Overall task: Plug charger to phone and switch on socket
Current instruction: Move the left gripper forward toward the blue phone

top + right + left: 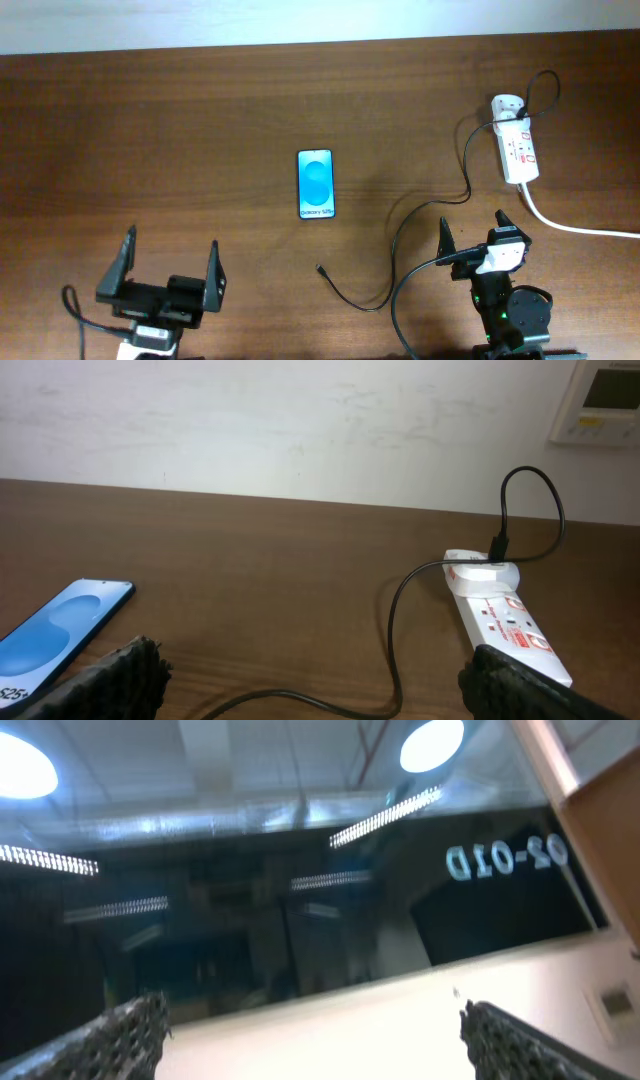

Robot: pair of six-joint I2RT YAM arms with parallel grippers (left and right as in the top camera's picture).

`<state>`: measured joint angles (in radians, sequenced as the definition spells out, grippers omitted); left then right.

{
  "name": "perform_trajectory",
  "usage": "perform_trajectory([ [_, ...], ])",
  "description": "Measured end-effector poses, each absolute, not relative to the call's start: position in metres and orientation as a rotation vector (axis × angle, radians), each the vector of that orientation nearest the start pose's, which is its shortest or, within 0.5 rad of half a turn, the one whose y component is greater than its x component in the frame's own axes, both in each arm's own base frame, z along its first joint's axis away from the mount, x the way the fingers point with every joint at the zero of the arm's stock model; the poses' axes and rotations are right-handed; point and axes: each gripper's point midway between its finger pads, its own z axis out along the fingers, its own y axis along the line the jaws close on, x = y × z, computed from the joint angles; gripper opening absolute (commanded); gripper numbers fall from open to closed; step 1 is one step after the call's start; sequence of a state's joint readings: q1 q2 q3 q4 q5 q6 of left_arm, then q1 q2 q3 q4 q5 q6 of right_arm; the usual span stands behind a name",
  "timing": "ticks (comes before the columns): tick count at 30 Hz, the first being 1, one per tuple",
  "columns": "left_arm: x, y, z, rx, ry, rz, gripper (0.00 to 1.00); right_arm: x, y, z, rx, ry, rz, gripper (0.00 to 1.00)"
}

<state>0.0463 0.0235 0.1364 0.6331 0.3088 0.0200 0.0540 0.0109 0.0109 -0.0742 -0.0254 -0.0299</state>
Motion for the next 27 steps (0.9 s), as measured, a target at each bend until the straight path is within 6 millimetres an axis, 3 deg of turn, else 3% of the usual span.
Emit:
perform_trajectory([
  [3,0.179,-0.046,0.39,0.283,0.942,-0.087,0.99,0.246,0.018,0.158,-0.088,1.643,0.039,0.98],
  [5,0.198,-0.047,0.414,0.287,1.086,-0.119,0.99,0.246,0.018,0.158,-0.089,1.642,0.039,0.98],
  [6,0.214,-0.048,0.429,0.292,1.165,-0.14,0.99,0.246,0.018,0.158,-0.088,1.642,0.04,0.98],
  [7,0.227,-0.05,0.431,0.3,1.241,-0.164,0.99,0.246,0.018,0.158,-0.088,1.642,0.04,0.98],
  [8,0.252,-0.061,0.447,0.355,1.331,-0.235,0.99,0.246,0.018,0.158,-0.089,1.642,0.039,0.98],
  [11,0.279,-0.108,0.438,0.617,1.397,-0.518,0.99,0.246,0.018,0.158,-0.088,1.642,0.039,0.98],
  [13,0.288,-0.125,0.425,0.721,1.392,-0.651,0.99,0.246,0.018,0.158,-0.088,1.643,0.04,0.98],
  [18,0.317,-0.121,0.408,0.589,1.605,-0.76,0.99,0.246,0.018,0.158,-0.088,1.642,0.039,0.98],
  [20,0.33,-0.121,0.403,0.516,1.768,-0.721,0.99,0.246,0.018,0.158,-0.089,1.642,0.039,0.98],
  [21,0.341,-0.122,0.398,0.486,1.892,-0.611,0.99,0.246,0.018,0.158,-0.088,1.642,0.04,0.98],
  [23,0.343,-0.112,0.371,0.403,2.148,-0.441,0.99,0.246,0.018,0.158,-0.088,1.642,0.039,0.98],
  [24,0.354,-0.114,0.362,0.397,2.231,-0.32,0.99,0.246,0.018,0.158,-0.088,1.642,0.039,0.98],
  [27,0.378,-0.126,0.311,0.438,2.417,-0.145,0.99,0.246,0.018,0.158,-0.089,1.642,0.039,0.98],
])
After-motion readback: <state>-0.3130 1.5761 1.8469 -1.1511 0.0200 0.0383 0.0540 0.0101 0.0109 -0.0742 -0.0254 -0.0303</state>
